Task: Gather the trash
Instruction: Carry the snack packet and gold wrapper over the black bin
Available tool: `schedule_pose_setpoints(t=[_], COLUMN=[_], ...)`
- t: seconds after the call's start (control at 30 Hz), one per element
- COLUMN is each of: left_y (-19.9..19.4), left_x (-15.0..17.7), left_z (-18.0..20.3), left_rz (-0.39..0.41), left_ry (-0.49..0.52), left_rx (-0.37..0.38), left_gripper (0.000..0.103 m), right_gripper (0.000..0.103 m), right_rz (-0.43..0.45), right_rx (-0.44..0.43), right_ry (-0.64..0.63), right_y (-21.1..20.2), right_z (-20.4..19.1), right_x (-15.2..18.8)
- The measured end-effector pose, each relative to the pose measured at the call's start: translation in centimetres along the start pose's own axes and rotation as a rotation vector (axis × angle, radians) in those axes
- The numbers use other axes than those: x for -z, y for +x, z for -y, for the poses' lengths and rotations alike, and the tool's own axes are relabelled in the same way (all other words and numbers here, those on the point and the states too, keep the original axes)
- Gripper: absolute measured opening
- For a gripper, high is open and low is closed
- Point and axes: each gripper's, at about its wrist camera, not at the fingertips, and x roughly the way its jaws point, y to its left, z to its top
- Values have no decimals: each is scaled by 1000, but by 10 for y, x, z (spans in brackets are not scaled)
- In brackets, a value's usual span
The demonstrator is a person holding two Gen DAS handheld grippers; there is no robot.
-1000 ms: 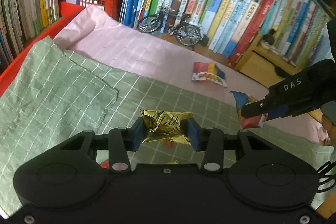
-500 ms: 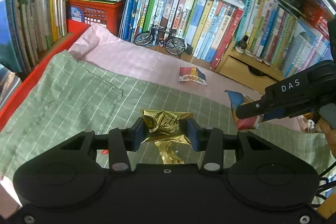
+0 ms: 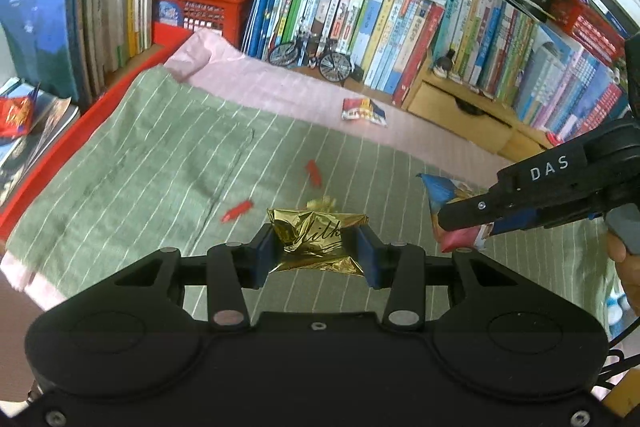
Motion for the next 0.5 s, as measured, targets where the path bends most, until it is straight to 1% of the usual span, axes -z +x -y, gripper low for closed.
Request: schedule_pose_setpoints(t=[0.5], left_y=[-43], left_x=[92], left_z=[-38], left_rz=[-65], left_ry=[1], left_rx=[-29], left_gripper=[41], right_gripper=[41], right_rz=[-71], right_rx=[-2], right_ry=[2], right_y=[22], right_z=[-37], right_x=[105])
